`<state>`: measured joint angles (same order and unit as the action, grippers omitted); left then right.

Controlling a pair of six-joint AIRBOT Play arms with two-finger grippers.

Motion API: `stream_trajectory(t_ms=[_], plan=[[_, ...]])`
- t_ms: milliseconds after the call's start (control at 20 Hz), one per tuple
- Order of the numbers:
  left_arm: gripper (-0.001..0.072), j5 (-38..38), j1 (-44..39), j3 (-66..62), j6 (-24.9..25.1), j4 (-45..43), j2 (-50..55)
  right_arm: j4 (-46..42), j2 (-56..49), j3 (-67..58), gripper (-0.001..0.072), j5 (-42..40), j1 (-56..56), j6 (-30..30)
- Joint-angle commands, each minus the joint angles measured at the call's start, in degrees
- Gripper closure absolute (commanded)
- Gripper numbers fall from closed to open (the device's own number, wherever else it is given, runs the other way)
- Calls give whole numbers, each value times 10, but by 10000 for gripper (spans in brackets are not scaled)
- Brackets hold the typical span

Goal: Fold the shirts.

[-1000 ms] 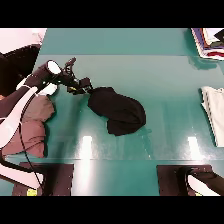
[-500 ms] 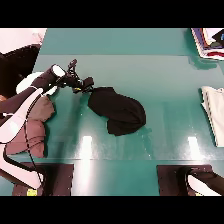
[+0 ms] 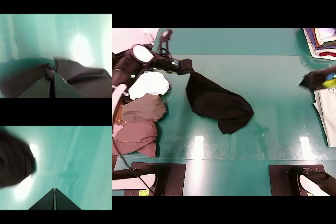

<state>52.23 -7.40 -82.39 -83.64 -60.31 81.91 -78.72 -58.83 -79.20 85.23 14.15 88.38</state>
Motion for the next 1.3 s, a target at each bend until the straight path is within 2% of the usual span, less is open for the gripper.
stream_trajectory(t_ms=[0,50,200,450,900,950,1050,1100,1150,1250], plan=[[684,21,4,-3,17,-35,-66,86,5,178,391,-86,0,6],[684,28,4,-3,17,-36,-68,117,-10,210,237,-112,1,-1],[684,55,4,-2,16,-37,-66,207,-80,263,233,-178,1,-28],[684,59,4,-1,16,-40,-66,349,-194,270,233,-254,3,-97],[684,59,4,-1,16,-40,-66,388,-279,267,273,-341,63,-105],[684,59,4,-1,16,-38,-66,386,-279,267,353,-351,72,-105],[684,59,4,-1,16,-37,-66,382,-277,261,602,-372,89,-106],[684,59,4,-1,16,-37,-66,381,-277,249,694,-377,95,-116],[685,59,4,-2,15,-38,-71,377,-276,233,695,-375,96,-120],[685,53,4,-10,16,-42,-100,317,-249,187,696,-356,94,-119]])
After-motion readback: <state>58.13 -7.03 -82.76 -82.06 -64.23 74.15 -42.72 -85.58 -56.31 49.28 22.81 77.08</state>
